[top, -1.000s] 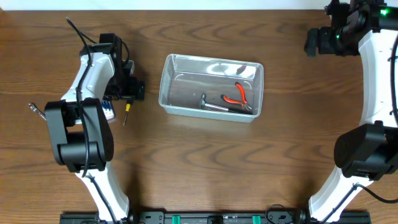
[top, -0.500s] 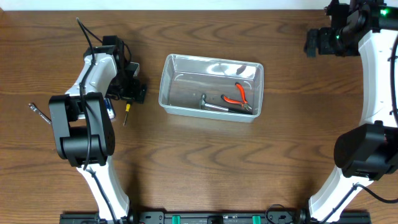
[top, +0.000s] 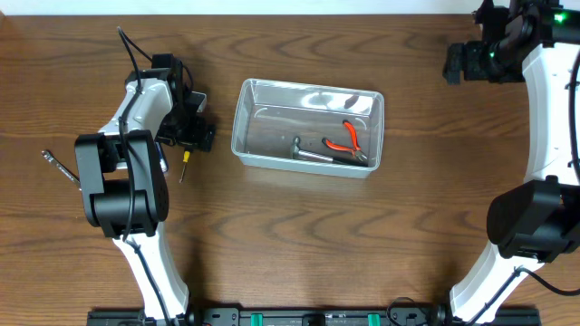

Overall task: Pack container
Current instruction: 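Grasp the black-yellow screwdriver handle with the left gripper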

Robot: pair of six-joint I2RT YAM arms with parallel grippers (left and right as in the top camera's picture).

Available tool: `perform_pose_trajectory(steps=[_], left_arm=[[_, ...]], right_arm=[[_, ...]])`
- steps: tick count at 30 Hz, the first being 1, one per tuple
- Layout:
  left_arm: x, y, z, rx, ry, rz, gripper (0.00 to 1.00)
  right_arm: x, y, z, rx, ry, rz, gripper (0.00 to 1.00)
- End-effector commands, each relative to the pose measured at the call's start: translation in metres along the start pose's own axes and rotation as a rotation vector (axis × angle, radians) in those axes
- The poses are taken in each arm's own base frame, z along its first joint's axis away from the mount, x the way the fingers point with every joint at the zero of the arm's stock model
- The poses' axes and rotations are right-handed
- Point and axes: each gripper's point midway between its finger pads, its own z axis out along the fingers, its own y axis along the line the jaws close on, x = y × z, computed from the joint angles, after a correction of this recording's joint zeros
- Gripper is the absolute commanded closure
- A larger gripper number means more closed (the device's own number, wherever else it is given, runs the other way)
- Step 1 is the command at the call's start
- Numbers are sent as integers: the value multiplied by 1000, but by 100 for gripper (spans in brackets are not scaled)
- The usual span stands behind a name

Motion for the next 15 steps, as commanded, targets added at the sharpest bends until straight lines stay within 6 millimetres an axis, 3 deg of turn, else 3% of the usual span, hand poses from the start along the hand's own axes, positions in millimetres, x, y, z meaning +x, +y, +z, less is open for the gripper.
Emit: perform_pose_trajectory(steps=[1, 3, 15], left_arm=[[4, -1, 13, 4, 32, 13, 1], [4, -1, 13, 5, 33, -10, 2], [8, -2, 13, 7, 47, -69, 35]], right_arm=[[1, -3, 1, -4, 5, -4, 1], [1, -3, 1, -4, 5, -4, 1], [3, -3, 1, -5, 11, -4, 1]])
